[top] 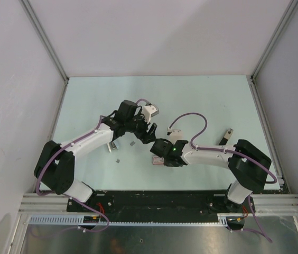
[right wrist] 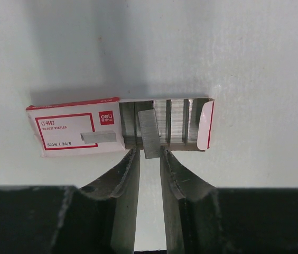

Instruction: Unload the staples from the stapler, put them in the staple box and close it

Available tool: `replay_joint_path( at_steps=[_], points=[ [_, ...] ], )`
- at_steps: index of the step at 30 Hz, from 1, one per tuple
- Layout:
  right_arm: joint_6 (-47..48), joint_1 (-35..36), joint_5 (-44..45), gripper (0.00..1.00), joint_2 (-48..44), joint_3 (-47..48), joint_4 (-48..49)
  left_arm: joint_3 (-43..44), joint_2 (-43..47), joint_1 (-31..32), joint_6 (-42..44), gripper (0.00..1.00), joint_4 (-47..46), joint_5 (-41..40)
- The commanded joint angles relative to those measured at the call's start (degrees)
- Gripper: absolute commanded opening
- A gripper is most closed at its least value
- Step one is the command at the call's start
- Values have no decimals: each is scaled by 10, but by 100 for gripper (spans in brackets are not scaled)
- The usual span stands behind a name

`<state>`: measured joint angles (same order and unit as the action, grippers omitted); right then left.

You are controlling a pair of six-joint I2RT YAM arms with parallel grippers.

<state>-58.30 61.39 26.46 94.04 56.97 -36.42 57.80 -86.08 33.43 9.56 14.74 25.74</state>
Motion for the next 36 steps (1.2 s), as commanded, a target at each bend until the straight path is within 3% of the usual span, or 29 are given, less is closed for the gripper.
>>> replay_joint_path(
  at_steps=[1, 15, 21, 27, 36],
  points=[
    [-4, -1, 5, 27, -12, 19, -5, -4, 24, 4, 31, 78, -5, 14],
    [2, -1, 5, 24, -57, 20, -20, -3, 24, 4, 32, 78, -1, 15],
    [4, 7, -3, 17, -62, 20, -34, 1, 24, 5, 32, 78, 1, 17],
    [3, 23, -10, 1, -48, 19, -36, 1, 24, 5, 32, 78, 4, 18],
    [11, 18, -27, 0, -40, -14, -3, 2, 23, 5, 32, 78, 6, 17]
  ],
)
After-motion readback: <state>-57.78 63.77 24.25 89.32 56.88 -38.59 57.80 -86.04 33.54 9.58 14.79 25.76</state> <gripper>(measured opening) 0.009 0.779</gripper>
